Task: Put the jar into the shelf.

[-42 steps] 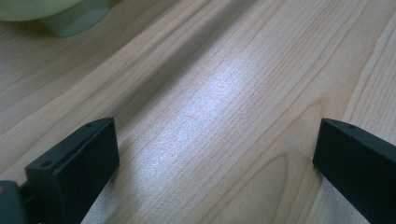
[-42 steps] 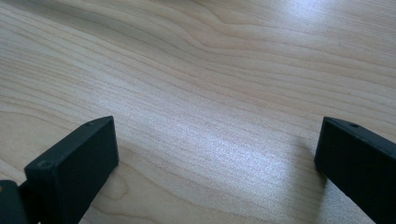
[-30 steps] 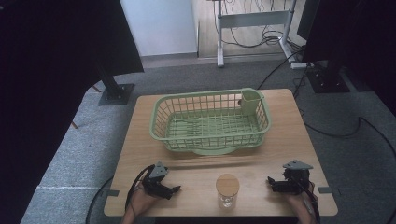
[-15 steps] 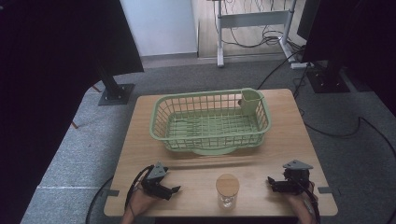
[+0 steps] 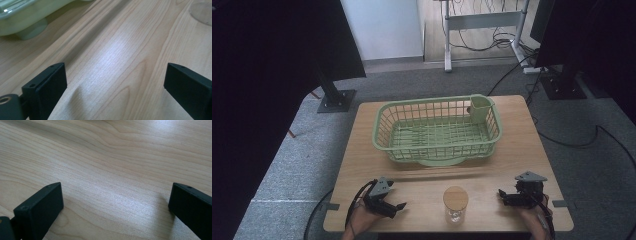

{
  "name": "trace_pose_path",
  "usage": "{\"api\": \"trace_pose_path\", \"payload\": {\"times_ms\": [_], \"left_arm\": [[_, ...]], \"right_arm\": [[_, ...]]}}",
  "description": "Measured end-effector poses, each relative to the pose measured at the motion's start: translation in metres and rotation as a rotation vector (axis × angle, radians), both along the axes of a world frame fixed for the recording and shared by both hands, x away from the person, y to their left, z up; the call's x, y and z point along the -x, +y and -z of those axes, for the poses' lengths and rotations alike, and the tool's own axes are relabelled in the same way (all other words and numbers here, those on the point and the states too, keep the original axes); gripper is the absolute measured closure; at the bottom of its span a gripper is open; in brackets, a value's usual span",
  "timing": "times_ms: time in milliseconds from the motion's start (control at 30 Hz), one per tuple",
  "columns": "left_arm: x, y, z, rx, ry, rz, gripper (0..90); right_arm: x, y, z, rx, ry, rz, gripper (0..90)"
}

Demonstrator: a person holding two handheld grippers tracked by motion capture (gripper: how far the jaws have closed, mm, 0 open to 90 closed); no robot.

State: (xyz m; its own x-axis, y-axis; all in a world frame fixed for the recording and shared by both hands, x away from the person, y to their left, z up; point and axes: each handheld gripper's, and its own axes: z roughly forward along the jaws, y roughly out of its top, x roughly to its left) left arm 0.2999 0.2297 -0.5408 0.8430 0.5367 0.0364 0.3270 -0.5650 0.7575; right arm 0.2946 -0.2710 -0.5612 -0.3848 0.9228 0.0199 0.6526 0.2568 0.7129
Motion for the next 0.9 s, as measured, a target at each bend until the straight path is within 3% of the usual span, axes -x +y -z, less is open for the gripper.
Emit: {"api": "trace_pose_path", "payload": {"times_ms": [433, 900], "left_arm": [[0.011, -0.01, -0.009, 0.03, -0.01, 0.042, 3.2], [0.024, -0.035, -0.024, 0.084, -0.011, 0.146, 2.7]], "right_arm": [[0.0, 0.0, 0.0, 0.0, 0.0, 0.0, 0.0], [0.0, 0.0, 0.0, 0.0, 0.0, 0.0, 0.0]]}}
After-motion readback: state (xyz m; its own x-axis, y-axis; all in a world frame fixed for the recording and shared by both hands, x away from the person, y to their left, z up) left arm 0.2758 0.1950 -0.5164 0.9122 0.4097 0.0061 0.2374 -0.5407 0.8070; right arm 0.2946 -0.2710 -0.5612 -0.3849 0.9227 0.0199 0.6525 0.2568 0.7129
